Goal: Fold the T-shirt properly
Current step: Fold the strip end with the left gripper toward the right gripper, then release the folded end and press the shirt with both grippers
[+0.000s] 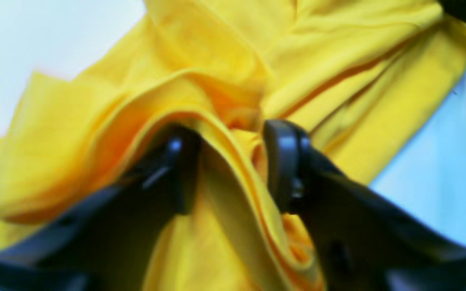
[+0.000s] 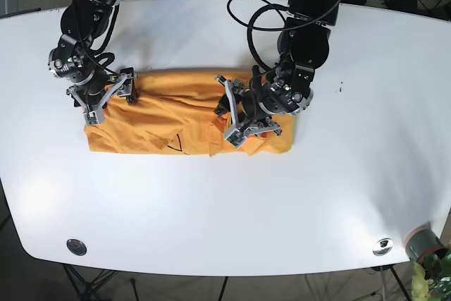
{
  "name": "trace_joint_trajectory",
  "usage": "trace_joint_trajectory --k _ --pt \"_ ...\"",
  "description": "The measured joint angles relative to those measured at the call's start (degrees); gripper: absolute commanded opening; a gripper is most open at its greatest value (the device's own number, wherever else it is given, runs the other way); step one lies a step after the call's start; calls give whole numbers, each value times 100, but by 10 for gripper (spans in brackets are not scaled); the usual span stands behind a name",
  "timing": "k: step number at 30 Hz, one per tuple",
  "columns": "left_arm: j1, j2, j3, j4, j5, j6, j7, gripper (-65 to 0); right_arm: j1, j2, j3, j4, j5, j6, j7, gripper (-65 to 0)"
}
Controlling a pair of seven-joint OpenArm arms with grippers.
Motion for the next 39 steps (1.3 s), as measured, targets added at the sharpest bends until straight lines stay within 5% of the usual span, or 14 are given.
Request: trace_joint_trajectory --k 5,10,19,29,33,39 --pt "-79 28 800 57 584 739 33 -301 -2 0 -2 0 0 0 -2 -162" --pt "-90 13 1281 920 717 605 -68 -304 0 -11 -11 0 2 0 2 -162" --pt "358 -289 66 1325 828 632 -7 -306 -13 -42 20 35 251 -11 -63 -157" --pt "861 -474 -2216 1290 -699 -378 -17 -308 -37 70 240 719 1685 42 -1180 -154" --pt "876 -474 -2594 986 -929 -590 -9 -400 341 184 798 765 1937 26 -1696 -147" --pt "824 -496 -2909 511 -955 -850 -13 -556 844 470 1456 407 1998 0 -2094 0"
